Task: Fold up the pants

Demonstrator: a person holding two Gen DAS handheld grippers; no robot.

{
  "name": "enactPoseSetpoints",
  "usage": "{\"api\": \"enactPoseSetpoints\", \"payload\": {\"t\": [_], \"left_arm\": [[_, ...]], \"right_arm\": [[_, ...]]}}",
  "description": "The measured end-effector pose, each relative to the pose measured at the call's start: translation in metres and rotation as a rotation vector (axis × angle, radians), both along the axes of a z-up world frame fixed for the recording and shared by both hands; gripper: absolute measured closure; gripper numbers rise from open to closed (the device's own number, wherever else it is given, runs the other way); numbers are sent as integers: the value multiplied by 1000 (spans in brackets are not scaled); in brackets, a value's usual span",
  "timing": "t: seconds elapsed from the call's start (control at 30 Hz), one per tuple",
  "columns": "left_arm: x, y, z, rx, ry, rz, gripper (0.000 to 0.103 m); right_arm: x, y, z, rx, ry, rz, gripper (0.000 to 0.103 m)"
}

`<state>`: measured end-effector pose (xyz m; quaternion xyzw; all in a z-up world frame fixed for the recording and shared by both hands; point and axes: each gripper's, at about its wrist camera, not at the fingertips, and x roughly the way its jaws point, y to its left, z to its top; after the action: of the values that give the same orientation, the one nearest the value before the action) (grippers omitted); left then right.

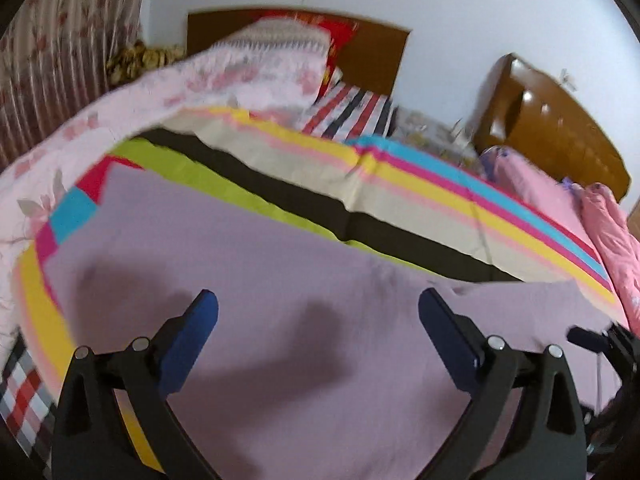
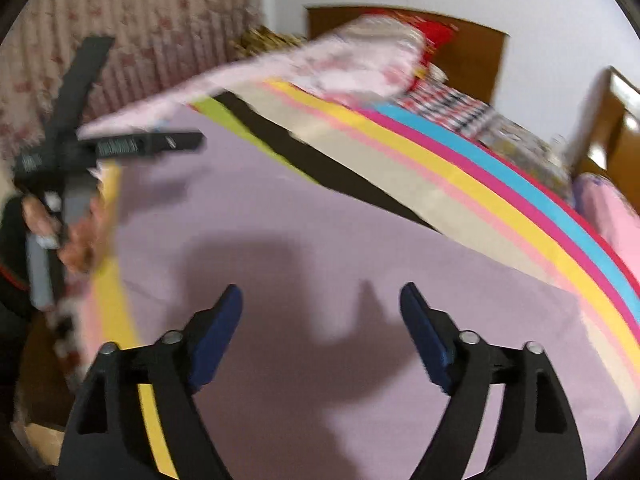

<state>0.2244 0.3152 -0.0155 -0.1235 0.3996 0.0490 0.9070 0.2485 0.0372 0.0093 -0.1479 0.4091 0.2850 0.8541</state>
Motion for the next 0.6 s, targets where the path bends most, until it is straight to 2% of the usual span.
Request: {"api": "enactPoseSetpoints", "payload": {"t": [0.03, 0.07, 0.1, 0.13, 0.23, 0.33, 0.43, 0.47, 0.5, 0.53, 0.6], "left_arm": [[11, 1, -8, -3, 29, 3, 3], [22, 3, -21, 3, 80, 22, 3], [29, 6, -36, 7, 126, 45, 3], [30, 7, -46, 13, 127, 45, 3], [27, 7, -47, -8, 98, 57, 2], [29, 7, -49, 22, 118, 58, 2], [30, 1, -47, 101, 147, 79, 2], [26, -4, -43, 153, 151, 129, 3], [17, -9, -34, 176, 134, 170, 9], [5, -19, -20, 146, 85, 162, 17], [-21, -51, 8, 70, -36, 57, 15]], "right_arm": [[6, -6, -7, -39, 11, -22, 20], [13, -16, -22, -103, 57, -60, 13], [17, -28, -31, -93, 96, -74, 12], [19, -47, -35, 0, 133, -83, 11], [9, -60, -36, 4, 104, -71, 11], [8, -58, -38, -2, 97, -74, 11], [1, -65, -29, 4, 76, -94, 12], [-4, -72, -20, 25, 56, -98, 12], [-11, -79, -6, 59, 31, -91, 12], [-24, -97, 13, 100, -14, -90, 11], [-39, -128, 35, 110, -82, -111, 11]]}}
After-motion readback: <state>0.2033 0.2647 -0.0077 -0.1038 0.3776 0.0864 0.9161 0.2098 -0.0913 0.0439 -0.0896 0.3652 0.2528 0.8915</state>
